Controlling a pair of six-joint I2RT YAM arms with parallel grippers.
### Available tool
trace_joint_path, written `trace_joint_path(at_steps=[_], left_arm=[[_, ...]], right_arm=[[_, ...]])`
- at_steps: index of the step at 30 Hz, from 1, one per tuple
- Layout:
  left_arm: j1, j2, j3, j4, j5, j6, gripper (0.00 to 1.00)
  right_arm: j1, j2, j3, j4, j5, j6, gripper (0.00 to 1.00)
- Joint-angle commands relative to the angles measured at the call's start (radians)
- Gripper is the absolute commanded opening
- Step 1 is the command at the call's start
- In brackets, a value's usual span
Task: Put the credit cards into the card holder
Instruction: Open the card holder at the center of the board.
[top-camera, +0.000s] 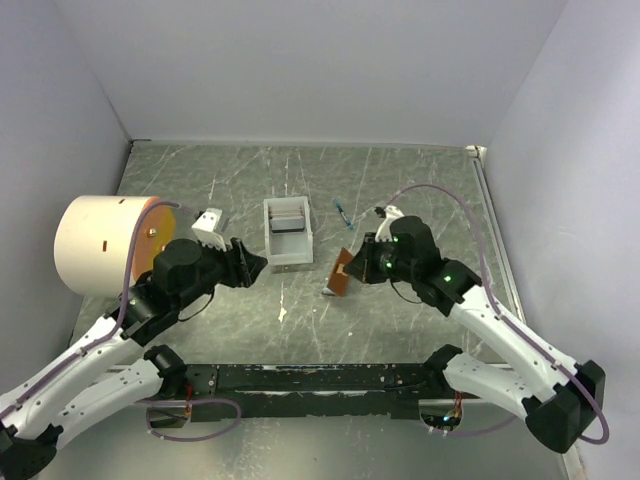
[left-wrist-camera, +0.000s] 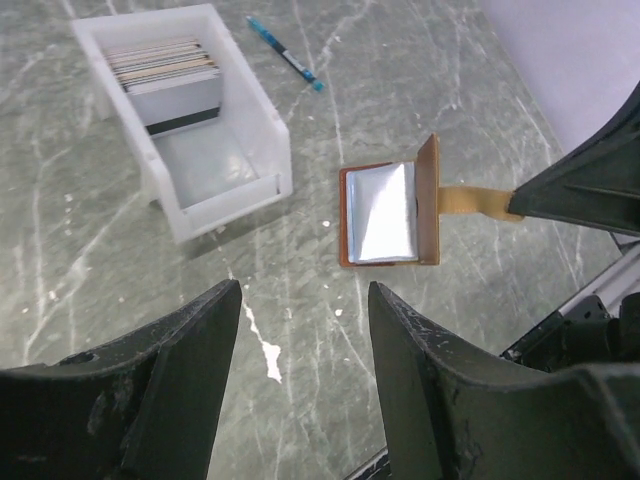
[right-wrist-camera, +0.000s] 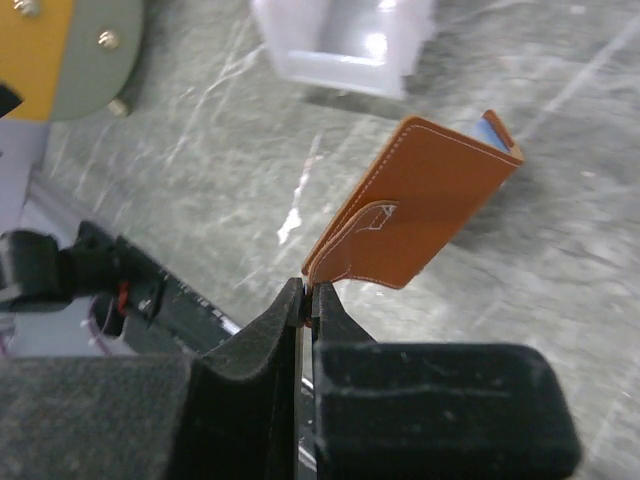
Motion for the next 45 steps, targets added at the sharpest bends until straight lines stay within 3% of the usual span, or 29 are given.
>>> trace_joint_path(at_steps=[1, 9, 13, 22, 27, 38, 42, 45], left_arm=[[-0.005, -0.047, 0.052, -0.113, -0.107, -0.011, 0.65], [-0.005, -0.145, 0.111, -0.243, -0.291, -0.099, 0.63], [-0.005, -0.158, 0.105, -0.279, -0.315, -0.135, 0.64], [-0.004, -0.075, 0.02, -0.2, -0.087, -0.161, 0.6], [-0.005, 0.033, -0.057, -0.051, 0.126, -0.16, 0.67], [-0.006, 0.119, -0.225, 0.084, 0.106, -0.308, 0.68], [-0.004, 0.134, -0.242, 0.049, 0.053, -0.329, 0.39], [-0.004, 0.15, -0.23, -0.019, -0.011, -0.333, 0.36]], right_arm=[[0.09, 0.075, 0.072, 0.118, -0.105, -0.015, 0.0], [0.315, 0.296, 0.223, 0.293, -0.176, 0.03, 0.0], [0.337, 0.344, 0.177, 0.407, -0.222, 0.067, 0.0], [0.33, 0.367, -0.033, 0.193, 0.099, -0.044, 0.0], [0.319, 0.341, -0.078, 0.151, 0.212, -0.042, 0.0], [0.304, 0.325, -0.156, 0.18, 0.27, -0.03, 0.0], [0.301, 0.332, -0.165, 0.173, 0.294, -0.019, 0.0], [0.3, 0.321, -0.18, 0.177, 0.296, -0.013, 0.0]])
